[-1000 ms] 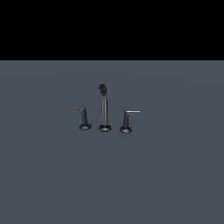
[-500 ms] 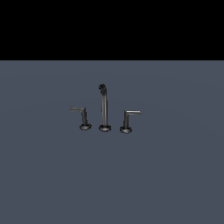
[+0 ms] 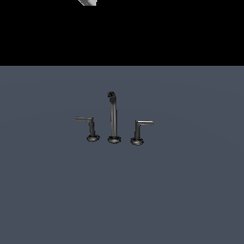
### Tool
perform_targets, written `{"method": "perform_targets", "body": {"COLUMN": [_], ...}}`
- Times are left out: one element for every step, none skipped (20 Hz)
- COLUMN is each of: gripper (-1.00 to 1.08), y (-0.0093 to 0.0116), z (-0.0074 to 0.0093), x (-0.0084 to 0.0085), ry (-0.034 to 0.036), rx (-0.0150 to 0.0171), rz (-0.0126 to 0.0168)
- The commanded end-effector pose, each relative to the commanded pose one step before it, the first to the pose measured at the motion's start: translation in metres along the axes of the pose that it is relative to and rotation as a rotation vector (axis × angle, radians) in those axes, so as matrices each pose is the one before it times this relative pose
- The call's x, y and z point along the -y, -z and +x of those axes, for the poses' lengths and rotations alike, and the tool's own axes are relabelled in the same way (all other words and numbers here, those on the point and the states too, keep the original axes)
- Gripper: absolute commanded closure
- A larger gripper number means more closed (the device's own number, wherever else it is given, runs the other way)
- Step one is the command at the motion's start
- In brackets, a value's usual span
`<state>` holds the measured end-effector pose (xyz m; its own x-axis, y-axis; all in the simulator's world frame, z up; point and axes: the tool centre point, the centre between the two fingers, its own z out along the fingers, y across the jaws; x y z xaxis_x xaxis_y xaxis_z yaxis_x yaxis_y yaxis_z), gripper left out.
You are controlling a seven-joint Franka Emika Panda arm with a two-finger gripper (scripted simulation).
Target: Turn on the faucet by rotating a designated handle.
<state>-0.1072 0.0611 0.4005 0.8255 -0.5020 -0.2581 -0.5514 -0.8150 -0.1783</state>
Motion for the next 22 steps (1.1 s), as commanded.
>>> {"method": "perform_targets", "body": {"gripper": [1.08,1.08,1.08,1.08,1.08,1.08,1.08,1.08,1.08,1.08,1.08,1.08,1.08,1.08,1.08,1.08,1.08,1.08,1.08,1.08,1.08,1.08], "y": [-0.01553,-0.00642,-0.00656,-0.00669,-0.00682,-0.00694,-0.00705,-0.00716,-0.00725,-0.00734,-0.00743,-0.00750,-0.00757,-0.00762,-0.00767,-0.00771,-0.00775,-0.00777,-0.00778,-0.00779,-0.00778,-0.00777], "z": [0.01406,0.00518,0.00502,0.00485,0.00469,0.00451,0.00434,0.00416,0.00398,0.00380,0.00362,0.00343,0.00325,0.00306,0.00287,0.00268,0.00249,0.00230,0.00211,0.00191,0.00172,0.00153], "x": [0.01304,0.00523,0.00526,0.00528,0.00530,0.00531,0.00532,0.00531,0.00531,0.00530,0.00528,0.00525,0.00522,0.00518,0.00514,0.00510,0.00504,0.00498,0.00492,0.00485,0.00477,0.00470], "ry": [-0.07583,-0.03023,-0.03042,-0.03058,-0.03073,-0.03084,-0.03092,-0.03098,-0.03101,-0.03101,-0.03100,-0.03094,-0.03087,-0.03078,-0.03065,-0.03050,-0.03032,-0.03012,-0.02991,-0.02965,-0.02940,-0.02910], "rx": [0.01282,0.00378,0.00319,0.00257,0.00192,0.00125,0.00055,-0.00017,-0.00090,-0.00165,-0.00240,-0.00316,-0.00393,-0.00469,-0.00545,-0.00620,-0.00693,-0.00766,-0.00837,-0.00905,-0.00971,-0.01034], "rz": [0.00651,0.00110,0.00063,0.00020,-0.00019,-0.00054,-0.00084,-0.00110,-0.00131,-0.00147,-0.00158,-0.00164,-0.00166,-0.00162,-0.00153,-0.00138,-0.00119,-0.00095,-0.00066,-0.00033,0.00006,0.00049]}}
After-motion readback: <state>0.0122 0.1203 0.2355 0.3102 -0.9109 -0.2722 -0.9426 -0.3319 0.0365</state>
